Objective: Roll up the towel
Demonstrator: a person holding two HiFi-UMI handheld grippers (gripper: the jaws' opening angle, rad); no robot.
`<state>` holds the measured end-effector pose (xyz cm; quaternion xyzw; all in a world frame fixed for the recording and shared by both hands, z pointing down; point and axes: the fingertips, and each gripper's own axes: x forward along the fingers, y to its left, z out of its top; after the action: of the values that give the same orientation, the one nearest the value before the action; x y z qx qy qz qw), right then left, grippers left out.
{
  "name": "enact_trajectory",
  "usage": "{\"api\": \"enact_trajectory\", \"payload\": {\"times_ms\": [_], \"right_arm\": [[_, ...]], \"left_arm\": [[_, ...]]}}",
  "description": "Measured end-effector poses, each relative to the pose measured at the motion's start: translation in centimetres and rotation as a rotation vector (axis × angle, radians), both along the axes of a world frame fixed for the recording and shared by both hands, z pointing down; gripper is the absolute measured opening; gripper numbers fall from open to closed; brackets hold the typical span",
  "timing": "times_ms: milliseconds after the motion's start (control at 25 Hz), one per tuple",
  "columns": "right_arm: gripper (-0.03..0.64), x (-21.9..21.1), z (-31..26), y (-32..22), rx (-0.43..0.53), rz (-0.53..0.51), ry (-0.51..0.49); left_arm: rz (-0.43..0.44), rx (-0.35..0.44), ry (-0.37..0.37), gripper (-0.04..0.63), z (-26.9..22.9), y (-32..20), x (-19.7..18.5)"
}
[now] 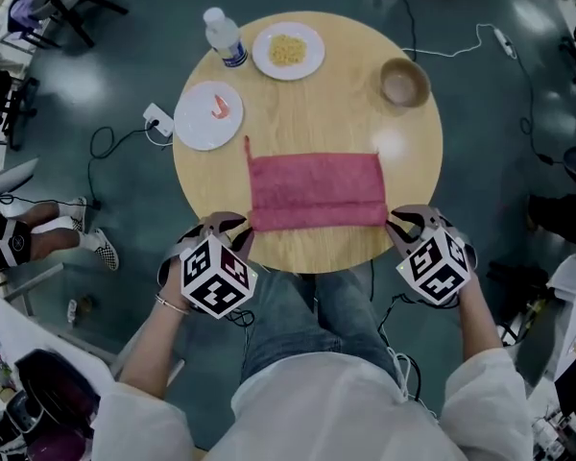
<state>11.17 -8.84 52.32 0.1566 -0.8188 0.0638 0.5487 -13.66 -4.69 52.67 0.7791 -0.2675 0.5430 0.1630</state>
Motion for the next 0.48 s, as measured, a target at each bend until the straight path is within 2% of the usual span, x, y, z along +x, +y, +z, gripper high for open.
{"api": "enact_trajectory", "payload": {"times_ms": [200, 480], "right_arm": [[0.066, -0.9, 0.8, 2.4, -0.008, -0.058, 0.017], [0.072, -1.5, 2.5, 2.4, 0.032, -0.146, 0.079]], "left_arm": [[0.103, 0.002, -0.014, 0.084, 0.9, 2.0, 2.2], [0.15, 0.035, -0.048, 0.084, 2.6, 1.3, 2.7]]}}
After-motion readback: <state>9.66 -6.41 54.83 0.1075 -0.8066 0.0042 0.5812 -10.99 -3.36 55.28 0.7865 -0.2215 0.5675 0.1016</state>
